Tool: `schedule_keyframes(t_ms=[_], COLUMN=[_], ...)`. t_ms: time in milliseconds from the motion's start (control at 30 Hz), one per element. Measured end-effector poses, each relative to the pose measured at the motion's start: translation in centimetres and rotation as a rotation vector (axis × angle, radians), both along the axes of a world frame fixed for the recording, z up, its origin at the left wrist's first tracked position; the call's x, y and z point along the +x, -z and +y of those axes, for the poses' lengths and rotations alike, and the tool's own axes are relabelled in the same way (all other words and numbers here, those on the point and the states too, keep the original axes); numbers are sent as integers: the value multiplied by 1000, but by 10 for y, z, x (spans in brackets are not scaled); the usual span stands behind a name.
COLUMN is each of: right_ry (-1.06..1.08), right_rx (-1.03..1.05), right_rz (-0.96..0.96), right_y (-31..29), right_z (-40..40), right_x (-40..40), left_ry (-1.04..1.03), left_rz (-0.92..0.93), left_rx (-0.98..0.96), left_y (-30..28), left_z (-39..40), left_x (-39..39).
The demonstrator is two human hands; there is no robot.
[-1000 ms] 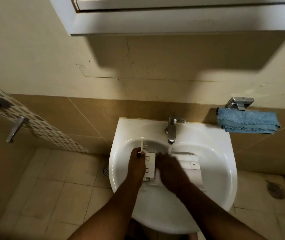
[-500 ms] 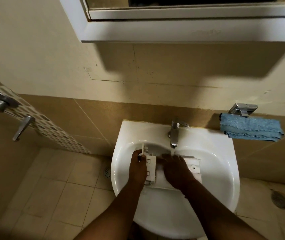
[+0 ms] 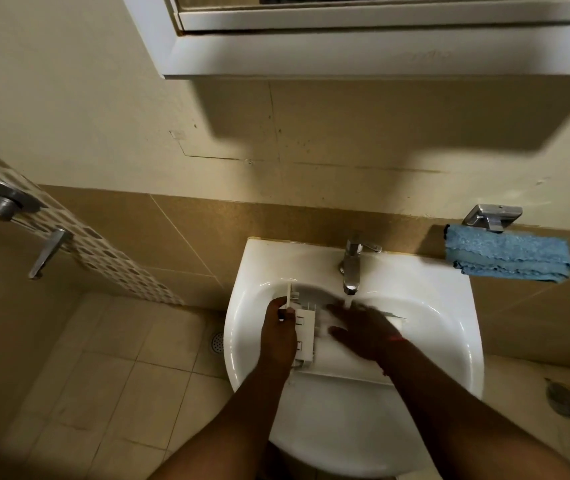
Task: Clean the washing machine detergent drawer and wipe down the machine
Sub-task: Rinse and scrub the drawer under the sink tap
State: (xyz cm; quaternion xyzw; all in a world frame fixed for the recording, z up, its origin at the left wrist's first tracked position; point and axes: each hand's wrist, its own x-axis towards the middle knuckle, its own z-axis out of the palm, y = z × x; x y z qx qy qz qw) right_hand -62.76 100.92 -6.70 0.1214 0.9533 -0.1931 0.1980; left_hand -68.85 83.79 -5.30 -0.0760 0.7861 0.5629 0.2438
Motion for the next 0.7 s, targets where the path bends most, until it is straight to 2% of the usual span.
schedule_keyframes(t_ms=[100,167,233,300,400,533,600,633,700], right_ry=[269,342,196,-1,-31,344,474,515,741], right_rx=[144,274,271,151,37,52,-41,-87,-182], right_rz=[-32,-78,29,169,200,92,35,45,112], right_y=[6,9,11,9,8,17,16,15,15], right_z=[35,30,3,-28,-24,36,54,59,63], right_x=[27,27,14,0,-3,29,39,40,43], left_ry=[1,7,6,-8,-18,-5,3,8,20], left_rz=[1,-2,4,21,30,19,22,23,28], left_rx=[3,-6,-21,-22,-1,-1,-13,-21,-34], left_y=[2,1,1,-1,-2,-1,0,0,1], left_z=[0,1,2,1,-3,-4,-5,-4,-5], left_x=[0,0,1,1,1,1,2,2,2])
